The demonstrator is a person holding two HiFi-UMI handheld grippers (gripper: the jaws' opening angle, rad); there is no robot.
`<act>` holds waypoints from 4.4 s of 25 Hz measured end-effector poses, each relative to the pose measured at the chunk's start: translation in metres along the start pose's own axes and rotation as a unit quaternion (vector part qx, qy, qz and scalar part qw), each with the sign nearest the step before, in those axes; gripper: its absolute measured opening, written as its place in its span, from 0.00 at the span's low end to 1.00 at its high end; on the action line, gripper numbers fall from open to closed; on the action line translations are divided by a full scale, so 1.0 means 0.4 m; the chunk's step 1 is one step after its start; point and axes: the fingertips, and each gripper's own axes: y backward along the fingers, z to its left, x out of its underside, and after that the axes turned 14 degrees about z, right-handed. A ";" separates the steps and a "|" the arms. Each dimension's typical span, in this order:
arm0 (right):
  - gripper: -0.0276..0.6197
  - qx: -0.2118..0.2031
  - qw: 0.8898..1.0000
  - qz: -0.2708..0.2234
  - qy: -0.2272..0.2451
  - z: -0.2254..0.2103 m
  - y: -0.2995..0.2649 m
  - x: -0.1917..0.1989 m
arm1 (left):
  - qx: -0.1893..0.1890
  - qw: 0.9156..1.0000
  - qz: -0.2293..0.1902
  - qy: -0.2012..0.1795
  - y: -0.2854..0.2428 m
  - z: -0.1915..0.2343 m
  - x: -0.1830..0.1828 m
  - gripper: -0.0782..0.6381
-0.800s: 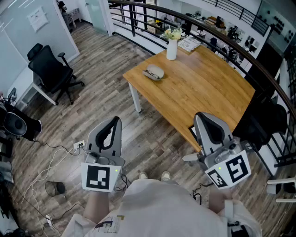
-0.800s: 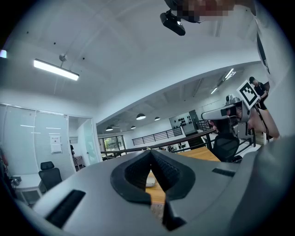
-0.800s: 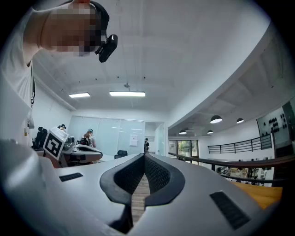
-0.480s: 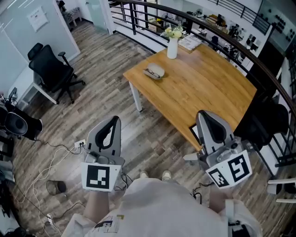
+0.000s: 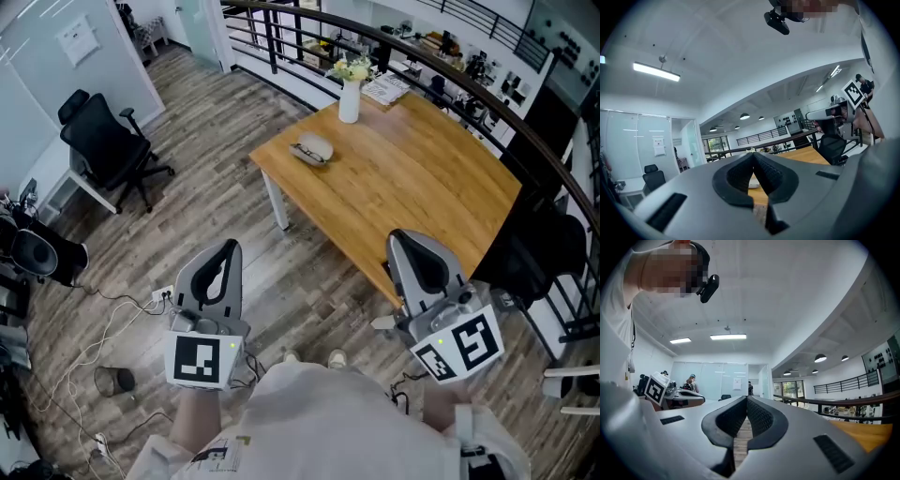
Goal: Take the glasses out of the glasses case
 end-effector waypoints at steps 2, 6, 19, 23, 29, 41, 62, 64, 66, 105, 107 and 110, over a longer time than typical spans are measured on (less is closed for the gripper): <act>0.08 0.003 1.000 -0.017 -0.015 -0.010 0.009 -0.011 | 0.000 1.000 -0.001 -0.001 -0.001 -0.005 -0.008 0.13; 0.49 0.004 0.998 -0.052 -0.033 -0.030 0.036 -0.049 | 0.000 1.000 -0.006 -0.002 0.001 -0.018 -0.028 0.13; 0.47 -0.007 0.999 -0.031 -0.022 -0.116 0.100 -0.002 | -0.013 1.000 0.003 -0.013 -0.018 -0.130 -0.059 0.13; 0.45 -0.016 0.999 -0.030 -0.019 -0.151 0.114 0.009 | -0.013 1.000 0.013 -0.009 -0.034 -0.178 -0.068 0.13; 0.45 -0.025 0.999 -0.025 -0.019 -0.194 0.095 0.043 | -0.025 0.999 0.000 -0.025 -0.079 -0.190 -0.062 0.13; 0.45 -0.024 1.000 -0.007 -0.014 -0.259 -0.066 0.099 | 0.003 1.000 0.006 -0.010 -0.258 -0.141 -0.026 0.13; 0.42 -0.006 0.997 0.080 -0.023 -0.324 -0.788 0.023 | 0.060 0.998 0.017 0.002 -0.739 0.428 -0.016 0.13; 0.42 -0.005 0.996 0.090 -0.027 -0.335 -0.865 0.016 | 0.070 0.997 0.022 0.003 -0.792 0.482 -0.011 0.13; 0.42 -0.005 0.995 0.099 -0.033 -0.345 -0.930 0.013 | 0.082 0.996 0.029 0.000 -0.841 0.522 -0.004 0.13; 0.36 -0.085 0.981 0.153 -0.080 -0.703 -1.323 0.190 | 0.101 0.992 0.072 -0.019 -1.345 0.560 0.060 0.13; 0.36 -0.091 0.978 0.173 -0.075 -0.721 -1.370 0.215 | 0.102 0.991 0.080 -0.014 -1.380 0.568 0.063 0.13; 0.36 -0.094 0.970 0.210 -0.077 -0.744 -1.436 0.282 | 0.104 0.990 0.098 0.000 -1.426 0.576 0.093 0.13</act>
